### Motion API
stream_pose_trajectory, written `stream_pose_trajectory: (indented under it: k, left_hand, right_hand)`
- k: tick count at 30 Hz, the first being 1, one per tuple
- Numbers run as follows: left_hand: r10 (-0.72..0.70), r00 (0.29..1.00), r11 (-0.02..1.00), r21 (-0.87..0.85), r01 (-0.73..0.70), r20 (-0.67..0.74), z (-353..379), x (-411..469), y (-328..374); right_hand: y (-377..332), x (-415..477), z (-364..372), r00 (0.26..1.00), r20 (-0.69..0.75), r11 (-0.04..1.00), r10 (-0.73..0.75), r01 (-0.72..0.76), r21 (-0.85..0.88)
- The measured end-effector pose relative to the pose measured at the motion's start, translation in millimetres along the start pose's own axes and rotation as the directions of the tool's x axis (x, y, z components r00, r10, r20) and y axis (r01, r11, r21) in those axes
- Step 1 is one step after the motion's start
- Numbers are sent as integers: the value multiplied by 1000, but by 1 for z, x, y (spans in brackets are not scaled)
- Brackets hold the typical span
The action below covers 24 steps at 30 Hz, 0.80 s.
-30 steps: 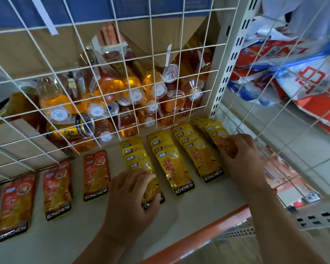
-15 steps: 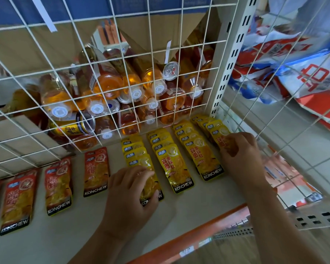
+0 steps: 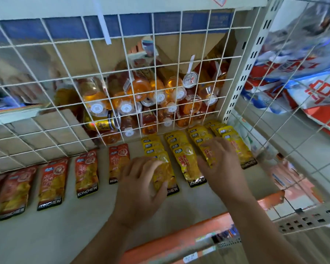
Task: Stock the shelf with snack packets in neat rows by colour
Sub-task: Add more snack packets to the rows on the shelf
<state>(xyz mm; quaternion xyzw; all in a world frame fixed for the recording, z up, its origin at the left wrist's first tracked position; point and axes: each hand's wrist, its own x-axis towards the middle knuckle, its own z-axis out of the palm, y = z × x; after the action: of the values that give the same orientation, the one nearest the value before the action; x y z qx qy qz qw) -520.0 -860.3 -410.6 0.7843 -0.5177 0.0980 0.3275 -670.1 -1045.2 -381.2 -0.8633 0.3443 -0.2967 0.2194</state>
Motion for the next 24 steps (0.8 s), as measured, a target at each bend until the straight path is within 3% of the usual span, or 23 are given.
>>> stream_pose_trajectory:
  k: [10,20,24]
  left_hand:
    - [-161,973,967,170,189,-166,-166,-56,-36]
    - [-117,861,871,365,328,-494,-425,-208,-62]
    - [-117,812,802,427,417,-572,-529,-269,-56]
  right_hand:
    - [-180,-43,31,954,112,954,-277,259,152]
    - [-413,-163,39,806,102,781,-583,520,345]
    - [-504,-200,35,703,18,636,-711,631,445]
